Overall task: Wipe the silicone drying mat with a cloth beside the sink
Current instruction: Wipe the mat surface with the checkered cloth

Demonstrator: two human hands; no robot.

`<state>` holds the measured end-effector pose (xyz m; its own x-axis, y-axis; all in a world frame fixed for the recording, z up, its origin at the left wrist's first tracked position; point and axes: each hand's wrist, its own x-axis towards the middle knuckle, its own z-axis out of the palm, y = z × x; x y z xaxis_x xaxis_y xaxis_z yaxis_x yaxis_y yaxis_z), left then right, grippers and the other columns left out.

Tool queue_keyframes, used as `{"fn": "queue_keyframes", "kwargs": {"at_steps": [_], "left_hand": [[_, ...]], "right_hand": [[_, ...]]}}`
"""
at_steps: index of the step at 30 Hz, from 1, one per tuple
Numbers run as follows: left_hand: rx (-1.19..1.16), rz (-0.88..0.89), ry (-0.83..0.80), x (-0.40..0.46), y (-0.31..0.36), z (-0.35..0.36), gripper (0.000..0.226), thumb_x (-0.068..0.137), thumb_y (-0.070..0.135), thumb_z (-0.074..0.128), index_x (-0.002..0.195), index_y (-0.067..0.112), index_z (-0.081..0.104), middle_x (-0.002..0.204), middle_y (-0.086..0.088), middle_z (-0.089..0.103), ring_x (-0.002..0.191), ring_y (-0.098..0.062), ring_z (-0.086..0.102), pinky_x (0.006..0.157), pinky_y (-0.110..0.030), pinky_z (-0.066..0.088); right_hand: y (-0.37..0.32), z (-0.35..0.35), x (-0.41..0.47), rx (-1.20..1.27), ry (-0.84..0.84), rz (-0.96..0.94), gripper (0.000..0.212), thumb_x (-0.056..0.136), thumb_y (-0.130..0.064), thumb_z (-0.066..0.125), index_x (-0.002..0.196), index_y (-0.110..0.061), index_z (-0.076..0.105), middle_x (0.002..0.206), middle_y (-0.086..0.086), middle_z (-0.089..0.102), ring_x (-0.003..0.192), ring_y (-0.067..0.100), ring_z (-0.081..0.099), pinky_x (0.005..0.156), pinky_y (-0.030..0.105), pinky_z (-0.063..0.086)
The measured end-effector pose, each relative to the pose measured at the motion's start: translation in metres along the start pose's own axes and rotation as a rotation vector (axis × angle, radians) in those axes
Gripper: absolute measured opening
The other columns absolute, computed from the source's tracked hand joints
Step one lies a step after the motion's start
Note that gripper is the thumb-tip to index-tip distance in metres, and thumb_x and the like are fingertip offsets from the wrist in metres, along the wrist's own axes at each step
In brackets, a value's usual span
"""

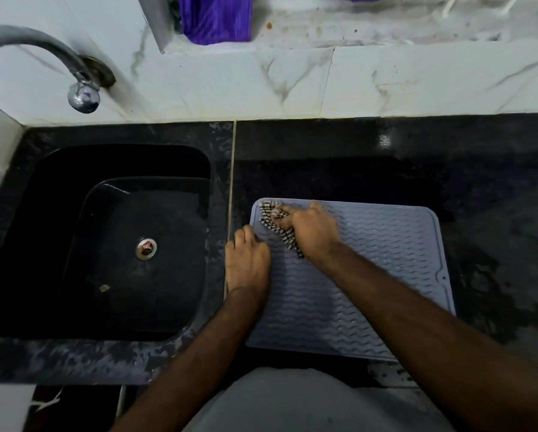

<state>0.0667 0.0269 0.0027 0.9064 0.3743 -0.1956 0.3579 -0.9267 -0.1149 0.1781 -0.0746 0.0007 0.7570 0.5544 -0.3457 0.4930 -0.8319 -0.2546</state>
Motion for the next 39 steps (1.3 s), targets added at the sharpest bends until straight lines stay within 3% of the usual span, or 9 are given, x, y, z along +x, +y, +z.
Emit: {"fn": "queue_keyframes", "kwargs": {"at_steps": [3, 9, 14, 18, 21, 23, 28, 34, 39], "left_hand": [[0.04, -0.023, -0.028, -0.002, 0.005, -0.002, 0.032, 0.101, 0.01, 0.04, 0.12, 0.008, 0.065, 0.125, -0.012, 0.051, 0.116, -0.027, 0.048, 0.091, -0.037, 0.044], [0.083, -0.029, -0.07, -0.002, 0.012, -0.002, 0.035, 0.101, 0.009, 0.037, 0.124, 0.005, 0.063, 0.129, -0.014, 0.05, 0.118, -0.027, 0.048, 0.095, -0.037, 0.044], [-0.071, 0.101, 0.024, 0.008, 0.024, 0.0, 0.048, 0.103, 0.016, 0.033, 0.148, -0.001, 0.038, 0.15, -0.023, 0.036, 0.135, -0.034, 0.04, 0.112, -0.042, 0.035], [-0.468, 0.214, -0.103, 0.015, 0.053, 0.015, 0.089, 0.098, 0.06, 0.038, 0.162, 0.008, 0.004, 0.167, -0.021, 0.011, 0.154, -0.036, 0.012, 0.125, -0.046, 0.014], [-0.37, 0.164, -0.119, 0.013, 0.063, 0.029, 0.124, 0.077, 0.091, 0.027, 0.16, 0.008, -0.015, 0.168, -0.021, -0.005, 0.156, -0.033, -0.003, 0.127, -0.046, 0.007], [-0.347, 0.143, -0.123, 0.012, 0.065, 0.031, 0.127, 0.073, 0.096, 0.032, 0.159, 0.018, -0.021, 0.168, -0.02, -0.009, 0.156, -0.034, -0.007, 0.127, -0.049, 0.006], [-0.307, 0.085, -0.132, 0.014, 0.079, 0.022, 0.118, 0.07, 0.1, 0.021, 0.156, 0.034, -0.026, 0.167, -0.023, -0.009, 0.155, -0.039, -0.007, 0.124, -0.055, 0.008], [-0.23, 0.029, -0.185, 0.017, 0.09, 0.014, 0.122, 0.07, 0.101, 0.016, 0.159, 0.026, -0.018, 0.166, -0.026, -0.012, 0.154, -0.044, -0.008, 0.123, -0.06, 0.008], [-0.231, 0.012, -0.191, 0.018, 0.094, 0.012, 0.124, 0.069, 0.101, 0.018, 0.16, 0.024, -0.016, 0.166, -0.026, -0.01, 0.154, -0.044, -0.007, 0.122, -0.061, 0.009]], "right_hand": [[0.021, -0.008, -0.011, -0.008, -0.025, 0.064, 0.042, 0.098, -0.051, 0.046, 0.14, -0.055, 0.041, 0.146, 0.009, 0.046, 0.141, 0.03, 0.029, 0.101, 0.046, 0.043], [0.059, -0.015, -0.031, -0.041, -0.006, 0.057, 0.037, 0.098, -0.048, 0.04, 0.133, -0.06, 0.046, 0.147, -0.004, 0.045, 0.129, 0.024, 0.041, 0.096, 0.045, 0.046], [0.049, -0.017, -0.032, 0.057, 0.04, 0.104, 0.041, 0.097, -0.049, 0.051, 0.138, -0.048, 0.05, 0.133, 0.01, 0.047, 0.123, 0.027, 0.049, 0.1, 0.04, 0.044], [0.054, -0.02, -0.031, 0.105, 0.045, 0.094, 0.042, 0.094, -0.051, 0.053, 0.136, -0.048, 0.051, 0.132, 0.004, 0.052, 0.131, 0.026, 0.041, 0.096, 0.038, 0.046], [0.063, -0.023, -0.033, 0.109, 0.039, 0.069, 0.038, 0.094, -0.047, 0.054, 0.132, -0.053, 0.053, 0.135, -0.003, 0.052, 0.135, 0.023, 0.034, 0.097, 0.04, 0.046], [0.076, -0.024, -0.035, 0.101, 0.026, 0.078, 0.037, 0.094, -0.047, 0.055, 0.129, -0.056, 0.054, 0.135, -0.006, 0.051, 0.133, 0.021, 0.034, 0.096, 0.041, 0.047], [0.118, -0.03, -0.046, 0.084, -0.019, 0.14, 0.038, 0.094, -0.04, 0.048, 0.126, -0.059, 0.055, 0.149, 0.0, 0.042, 0.138, 0.024, 0.032, 0.098, 0.043, 0.045], [0.149, -0.045, -0.065, 0.117, -0.012, 0.182, 0.043, 0.097, -0.023, 0.047, 0.125, -0.054, 0.06, 0.153, 0.016, 0.031, 0.142, 0.029, 0.032, 0.102, 0.04, 0.044], [0.171, -0.05, -0.073, 0.063, -0.017, 0.167, 0.052, 0.1, -0.013, 0.042, 0.128, -0.053, 0.058, 0.151, 0.003, 0.043, 0.144, 0.029, 0.023, 0.1, 0.039, 0.043]]}}
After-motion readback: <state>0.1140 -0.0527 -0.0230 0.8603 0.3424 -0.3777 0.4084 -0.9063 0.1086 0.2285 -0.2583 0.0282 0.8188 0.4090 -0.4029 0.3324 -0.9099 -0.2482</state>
